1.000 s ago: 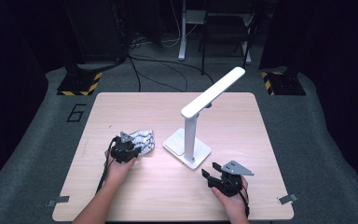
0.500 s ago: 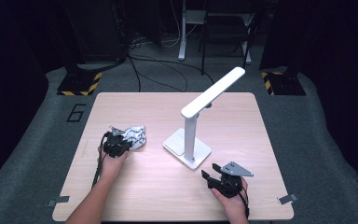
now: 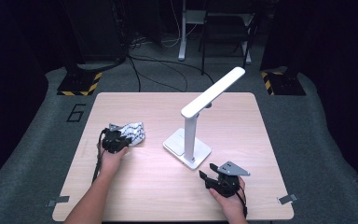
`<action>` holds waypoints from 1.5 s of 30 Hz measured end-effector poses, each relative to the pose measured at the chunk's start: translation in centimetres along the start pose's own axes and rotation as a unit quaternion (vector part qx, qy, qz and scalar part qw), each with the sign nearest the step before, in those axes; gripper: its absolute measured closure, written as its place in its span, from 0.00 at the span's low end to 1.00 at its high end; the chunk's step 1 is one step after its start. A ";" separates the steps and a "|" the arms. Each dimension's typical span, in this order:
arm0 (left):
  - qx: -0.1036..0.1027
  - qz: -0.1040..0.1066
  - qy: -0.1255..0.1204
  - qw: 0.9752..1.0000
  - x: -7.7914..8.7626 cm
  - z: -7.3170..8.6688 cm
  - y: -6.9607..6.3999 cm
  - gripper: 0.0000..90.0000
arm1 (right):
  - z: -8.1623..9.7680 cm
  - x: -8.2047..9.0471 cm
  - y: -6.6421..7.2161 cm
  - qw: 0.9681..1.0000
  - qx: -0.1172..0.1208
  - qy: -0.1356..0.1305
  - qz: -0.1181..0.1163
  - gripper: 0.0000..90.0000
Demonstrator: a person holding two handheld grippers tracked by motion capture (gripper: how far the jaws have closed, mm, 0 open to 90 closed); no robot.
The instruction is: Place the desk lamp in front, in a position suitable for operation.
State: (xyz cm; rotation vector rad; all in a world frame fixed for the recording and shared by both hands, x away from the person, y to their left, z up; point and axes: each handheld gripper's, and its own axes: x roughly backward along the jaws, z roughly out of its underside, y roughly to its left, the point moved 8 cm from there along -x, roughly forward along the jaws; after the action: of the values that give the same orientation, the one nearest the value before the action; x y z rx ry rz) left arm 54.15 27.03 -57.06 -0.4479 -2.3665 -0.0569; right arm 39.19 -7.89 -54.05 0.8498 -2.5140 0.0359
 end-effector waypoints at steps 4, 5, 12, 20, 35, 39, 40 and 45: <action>0.006 0.015 -0.008 1.000 0.1 -0.1 -0.2 0.64 | -0.2 -0.4 0.1 1.000 0.007 0.000 -0.004 0.49; 0.002 0.020 -0.003 1.000 0.3 -0.1 -0.3 0.64 | -0.2 -0.4 0.1 1.000 0.007 0.000 -0.004 0.49; -0.023 -0.002 0.016 1.000 0.4 0.4 -0.5 0.82 | -0.3 -0.6 0.4 1.000 0.009 0.002 -0.005 0.49; -0.060 0.054 0.009 0.997 2.9 2.3 -3.8 0.89 | -0.6 0.0 0.2 1.000 0.005 -0.010 0.000 0.49; -0.170 0.214 0.033 0.961 7.0 6.5 -15.5 0.89 | -0.6 0.5 0.7 1.000 0.011 -0.015 0.000 0.49; -0.193 0.249 0.036 0.948 7.6 7.5 -18.9 0.89 | -0.6 0.4 1.1 1.000 0.018 -0.014 -0.004 0.49; -0.198 0.252 0.038 0.946 7.7 7.8 -19.4 0.88 | -0.5 0.4 1.2 1.000 0.022 -0.013 -0.006 0.50; -0.207 0.272 0.029 0.939 8.5 8.2 -20.7 0.64 | -0.3 0.0 1.9 0.999 0.028 -0.008 -0.015 0.50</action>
State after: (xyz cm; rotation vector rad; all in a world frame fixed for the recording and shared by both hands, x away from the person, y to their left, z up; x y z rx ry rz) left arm 36.14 11.52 -55.77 -1.2705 -2.0882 -0.3082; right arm 38.21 -6.29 -53.51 0.9143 -2.5251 0.0913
